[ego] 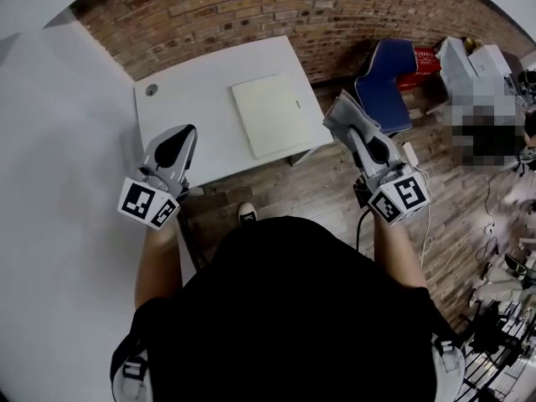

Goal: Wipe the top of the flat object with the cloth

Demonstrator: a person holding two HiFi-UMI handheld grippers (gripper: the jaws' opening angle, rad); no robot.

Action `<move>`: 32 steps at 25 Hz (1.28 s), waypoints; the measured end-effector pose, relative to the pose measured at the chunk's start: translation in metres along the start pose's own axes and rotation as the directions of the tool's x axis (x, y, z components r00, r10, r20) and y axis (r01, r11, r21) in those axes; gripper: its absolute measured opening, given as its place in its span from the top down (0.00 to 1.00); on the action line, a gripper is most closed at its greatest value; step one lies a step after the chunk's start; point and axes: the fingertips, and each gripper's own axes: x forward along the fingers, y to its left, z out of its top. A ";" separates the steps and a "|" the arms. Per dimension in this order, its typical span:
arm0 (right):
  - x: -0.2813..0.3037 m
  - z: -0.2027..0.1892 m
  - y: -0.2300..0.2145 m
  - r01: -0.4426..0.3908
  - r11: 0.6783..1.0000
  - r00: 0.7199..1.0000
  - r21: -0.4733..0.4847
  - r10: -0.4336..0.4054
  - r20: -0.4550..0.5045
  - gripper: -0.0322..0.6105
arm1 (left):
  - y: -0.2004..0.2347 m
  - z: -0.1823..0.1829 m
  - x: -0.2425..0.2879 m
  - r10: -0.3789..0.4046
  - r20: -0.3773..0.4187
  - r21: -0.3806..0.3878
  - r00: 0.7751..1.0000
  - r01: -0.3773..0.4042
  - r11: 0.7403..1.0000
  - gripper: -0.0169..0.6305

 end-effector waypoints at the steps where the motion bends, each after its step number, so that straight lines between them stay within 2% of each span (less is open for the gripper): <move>1: 0.008 -0.001 0.001 -0.001 1.000 1.000 0.000 0.001 -0.004 0.93 | 0.007 0.000 0.001 -0.003 0.007 0.002 1.000 0.003 1.000 0.97; 19: 0.099 0.004 0.015 0.022 1.000 1.000 -0.001 -0.022 0.002 0.93 | 0.094 -0.002 0.012 -0.057 0.013 0.028 0.998 0.056 0.998 0.97; 32: 0.133 0.006 0.036 0.007 1.000 1.000 -0.023 -0.007 -0.003 0.93 | 0.123 -0.010 0.003 -0.069 0.036 0.014 0.997 0.069 0.998 0.97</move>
